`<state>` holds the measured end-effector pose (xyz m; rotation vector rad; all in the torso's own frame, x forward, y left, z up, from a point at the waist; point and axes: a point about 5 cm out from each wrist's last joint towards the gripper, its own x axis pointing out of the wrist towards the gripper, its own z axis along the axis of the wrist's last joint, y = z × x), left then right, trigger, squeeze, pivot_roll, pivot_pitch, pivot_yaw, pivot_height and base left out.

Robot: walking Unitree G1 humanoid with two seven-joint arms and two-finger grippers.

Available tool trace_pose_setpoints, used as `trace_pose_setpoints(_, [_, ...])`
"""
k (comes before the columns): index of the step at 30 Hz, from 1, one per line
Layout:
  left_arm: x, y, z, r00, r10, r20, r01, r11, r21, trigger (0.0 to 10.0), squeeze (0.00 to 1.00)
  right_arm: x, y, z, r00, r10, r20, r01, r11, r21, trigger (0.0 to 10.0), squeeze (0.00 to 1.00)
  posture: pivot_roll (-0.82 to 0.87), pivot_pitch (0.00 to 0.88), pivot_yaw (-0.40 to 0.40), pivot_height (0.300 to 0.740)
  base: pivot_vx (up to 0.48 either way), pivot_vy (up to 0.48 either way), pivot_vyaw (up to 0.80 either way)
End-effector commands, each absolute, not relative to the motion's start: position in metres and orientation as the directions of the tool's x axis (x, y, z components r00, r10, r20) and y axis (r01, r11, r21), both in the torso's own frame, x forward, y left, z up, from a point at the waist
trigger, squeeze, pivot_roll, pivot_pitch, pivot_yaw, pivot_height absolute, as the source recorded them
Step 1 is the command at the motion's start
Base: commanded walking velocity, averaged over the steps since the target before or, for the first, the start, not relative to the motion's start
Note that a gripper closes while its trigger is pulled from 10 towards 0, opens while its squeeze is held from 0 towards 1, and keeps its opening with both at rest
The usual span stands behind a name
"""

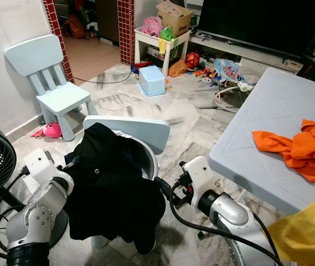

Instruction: Hang hanger

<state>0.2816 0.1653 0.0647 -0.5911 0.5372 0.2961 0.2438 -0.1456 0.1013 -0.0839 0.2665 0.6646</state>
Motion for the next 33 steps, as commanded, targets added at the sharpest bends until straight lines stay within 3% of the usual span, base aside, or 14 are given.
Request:
trace_pose_setpoints(1, [0.276, 0.130, 0.054, 0.806, 0.017, -0.591, -0.405, 0.744, -0.531, 10.0, 0.00, 0.241, -0.145, 0.105, 0.742, 0.612, -0.274, -0.638, 0.770, -0.005, 10.0, 0.00, -0.13, 0.000, -0.051, 0.740, 0.000, 0.000, 0.00])
trace_pose_setpoints(6, [0.278, 0.127, 0.048, 0.789, 0.001, -0.615, -0.415, 0.739, -0.531, 10.0, 0.00, 0.233, -0.144, 0.108, 0.690, 0.668, -0.279, -0.691, 0.722, 0.021, 10.0, 0.00, -0.14, 0.003, -0.047, 0.740, 0.000, 0.000, 0.00])
trace_pose_setpoints(17, [0.284, 0.133, 0.044, 0.786, 0.015, -0.618, -0.431, 0.730, -0.531, 10.0, 0.00, 0.228, -0.141, 0.106, 0.670, 0.681, -0.297, -0.705, 0.709, 0.034, 10.0, 0.00, -0.14, 0.008, -0.053, 0.740, 0.000, 0.000, 0.00])
trace_pose_setpoints(18, [0.284, 0.134, 0.043, 0.785, 0.018, -0.620, -0.438, 0.723, -0.534, 7.8, 0.00, 0.228, -0.141, 0.106, 0.669, 0.681, -0.299, -0.706, 0.708, 0.034, 10.0, 0.00, -0.14, 0.008, -0.053, 0.740, 0.000, 0.000, 0.00])
trace_pose_setpoints(19, [0.284, 0.134, 0.043, 0.783, 0.018, -0.621, -0.441, 0.721, -0.535, 3.5, 0.00, 0.228, -0.141, 0.106, 0.669, 0.681, -0.299, -0.706, 0.708, 0.033, 10.0, 0.00, -0.14, 0.008, -0.052, 0.740, 0.000, 0.000, 0.00])
trace_pose_setpoints(20, [0.283, 0.134, 0.041, 0.781, 0.018, -0.625, -0.444, 0.719, -0.534, 1.7, 0.00, 0.228, -0.142, 0.105, 0.669, 0.679, -0.302, -0.705, 0.709, 0.031, 10.0, 0.00, -0.14, 0.008, -0.052, 0.740, 0.000, 0.000, 0.00])
trace_pose_setpoints(21, [0.283, 0.134, 0.041, 0.780, 0.018, -0.626, -0.445, 0.719, -0.533, 1.7, 0.00, 0.228, -0.142, 0.105, 0.669, 0.679, -0.302, -0.705, 0.709, 0.031, 10.0, 0.00, -0.14, 0.008, -0.052, 0.740, 0.000, 0.000, 0.00])
trace_pose_setpoints(22, [0.283, 0.134, 0.040, 0.779, 0.019, -0.627, -0.447, 0.717, -0.534, 0.0, 0.00, 0.228, -0.142, 0.105, 0.670, 0.678, -0.303, -0.704, 0.709, 0.029, 10.0, 0.00, -0.14, 0.008, -0.052, 0.740, 0.000, 0.000, 0.00])
trace_pose_setpoints(33, [0.286, 0.141, 0.038, 0.782, 0.041, -0.621, -0.463, 0.705, -0.536, 0.0, 0.00, 0.224, -0.140, 0.103, 0.650, 0.692, -0.313, -0.722, 0.691, 0.031, 10.0, 0.00, -0.14, 0.000, -0.055, 0.740, 0.000, 0.000, 0.00])
